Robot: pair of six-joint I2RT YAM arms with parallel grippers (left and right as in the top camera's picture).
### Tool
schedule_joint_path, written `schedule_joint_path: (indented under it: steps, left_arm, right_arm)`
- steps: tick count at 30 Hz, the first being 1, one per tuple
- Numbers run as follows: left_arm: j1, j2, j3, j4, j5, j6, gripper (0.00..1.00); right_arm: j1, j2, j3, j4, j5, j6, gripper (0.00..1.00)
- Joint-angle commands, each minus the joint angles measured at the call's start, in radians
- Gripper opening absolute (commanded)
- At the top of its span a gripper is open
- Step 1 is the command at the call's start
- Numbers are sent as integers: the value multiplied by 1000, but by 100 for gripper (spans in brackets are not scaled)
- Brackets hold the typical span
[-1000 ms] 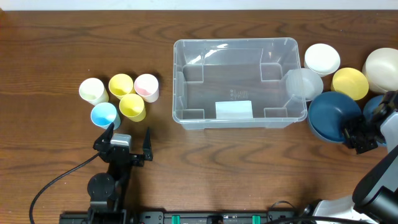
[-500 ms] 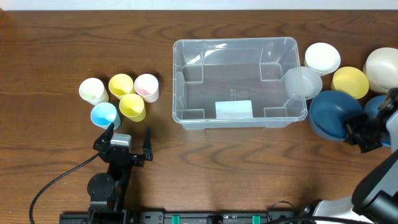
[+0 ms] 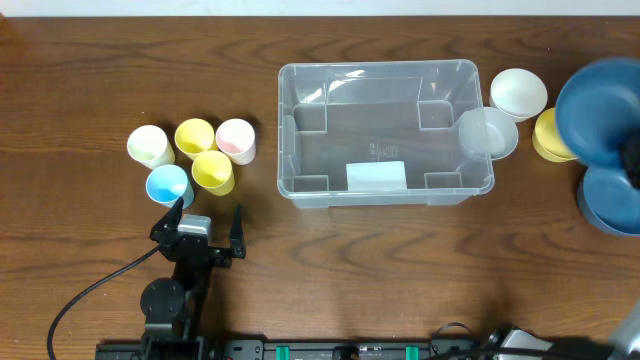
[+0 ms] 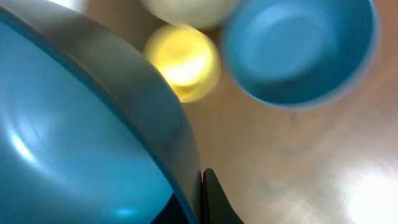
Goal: Pack container
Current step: 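Lift the teal bowl with the right gripper over the container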
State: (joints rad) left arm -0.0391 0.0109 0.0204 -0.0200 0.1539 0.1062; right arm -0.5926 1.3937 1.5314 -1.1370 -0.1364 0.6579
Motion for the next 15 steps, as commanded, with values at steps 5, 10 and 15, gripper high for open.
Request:
schedule_joint_path:
  steps: [5, 10, 15]
  left_arm:
    - [6, -5, -16, -35, 18, 10, 98]
    - [6, -5, -16, -35, 18, 10, 98]
    - [6, -5, -16, -35, 18, 10, 98]
  right_arm:
    - [301, -113, 95, 161, -154, 26, 1]
    - [690, -35, 93, 293, 27, 26, 1]
    - [906, 116, 93, 336, 174, 55, 1]
